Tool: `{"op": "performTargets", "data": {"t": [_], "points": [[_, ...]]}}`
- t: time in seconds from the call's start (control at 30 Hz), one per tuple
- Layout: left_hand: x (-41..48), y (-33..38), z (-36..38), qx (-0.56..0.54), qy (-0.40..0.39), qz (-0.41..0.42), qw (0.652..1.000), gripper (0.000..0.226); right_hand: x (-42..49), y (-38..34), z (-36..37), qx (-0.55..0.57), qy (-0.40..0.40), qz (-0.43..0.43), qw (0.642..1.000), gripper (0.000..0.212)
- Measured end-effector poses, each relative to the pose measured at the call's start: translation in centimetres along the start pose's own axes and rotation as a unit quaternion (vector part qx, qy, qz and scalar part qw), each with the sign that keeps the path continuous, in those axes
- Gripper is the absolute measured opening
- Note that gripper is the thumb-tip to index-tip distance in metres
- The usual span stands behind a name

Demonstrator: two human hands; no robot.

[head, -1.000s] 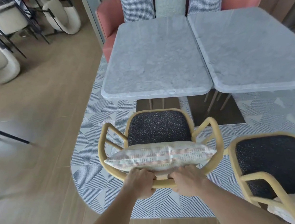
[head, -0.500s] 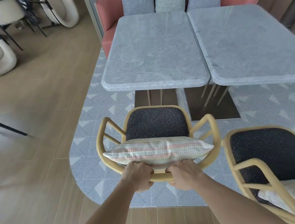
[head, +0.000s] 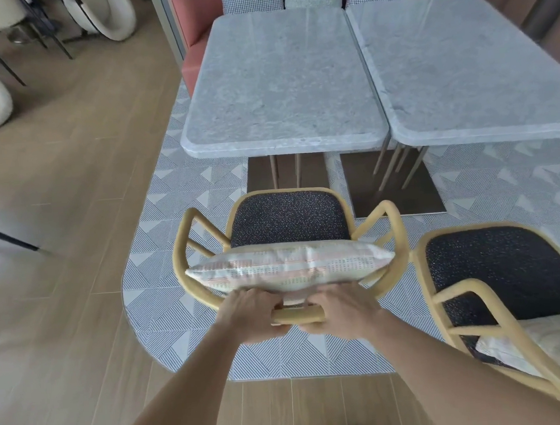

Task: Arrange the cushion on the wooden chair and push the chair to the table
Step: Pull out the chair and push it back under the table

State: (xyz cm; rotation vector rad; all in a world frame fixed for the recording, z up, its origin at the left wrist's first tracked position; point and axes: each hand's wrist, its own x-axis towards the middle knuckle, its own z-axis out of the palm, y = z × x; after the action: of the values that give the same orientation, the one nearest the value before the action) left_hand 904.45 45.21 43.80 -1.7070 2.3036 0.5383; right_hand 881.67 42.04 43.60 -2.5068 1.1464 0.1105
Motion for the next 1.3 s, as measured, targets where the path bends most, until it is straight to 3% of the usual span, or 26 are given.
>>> {"op": "performTargets", "data": {"t": [0.07,0.13,0.23,0.33,0.43,0.5,0.63,0.87,1.1,1.3], "points": [[-1.2,-0.1,-1.1,-0.130,0.019,-0.006,0.991,0.056,-0.5,-0.3,-1.1,0.105,0.049,-0.004,0.993,0.057],[-2.6,-0.2,-2.6,-0.271,0.096,-0.025,0.957,0.056,-1.0,-0.9,-2.9,0.187,0.117,0.019,0.975,0.065],[-5.0,0.6,-6.6,-0.464,0.270,-0.037,0.843,0.059,-2.3,-2.8,-7.1,0.326,0.234,0.058,0.914,0.067],[-7.5,3.1,-11.8,-0.537,0.419,0.041,0.731,0.053,-5.1,-5.2,-12.2,0.432,0.357,0.034,0.828,0.066],[-10.6,7.4,-15.7,-0.550,0.470,0.129,0.678,0.056,-9.9,-7.3,-17.1,0.461,0.440,-0.052,0.769,0.081],[-12.7,11.0,-17.7,-0.546,0.468,0.171,0.674,0.059,-13.8,-8.4,-20.0,0.470,0.459,-0.094,0.748,0.088],[-15.6,18.1,-20.7,-0.520,0.452,0.222,0.690,0.067,-21.6,-8.2,-23.7,0.442,0.483,-0.121,0.746,0.094],[-17.1,34.0,-22.9,-0.482,0.462,0.286,0.687,0.068,-37.0,-1.5,-26.9,0.399,0.533,-0.127,0.735,0.094],[-18.2,49.2,-20.6,-0.498,0.458,0.295,0.674,0.067,-51.5,6.5,-28.3,0.376,0.532,-0.108,0.751,0.098],[-14.9,56.2,-21.8,-0.506,0.458,0.292,0.670,0.067,-55.5,12.3,-30.3,0.369,0.534,-0.108,0.753,0.100]]}}
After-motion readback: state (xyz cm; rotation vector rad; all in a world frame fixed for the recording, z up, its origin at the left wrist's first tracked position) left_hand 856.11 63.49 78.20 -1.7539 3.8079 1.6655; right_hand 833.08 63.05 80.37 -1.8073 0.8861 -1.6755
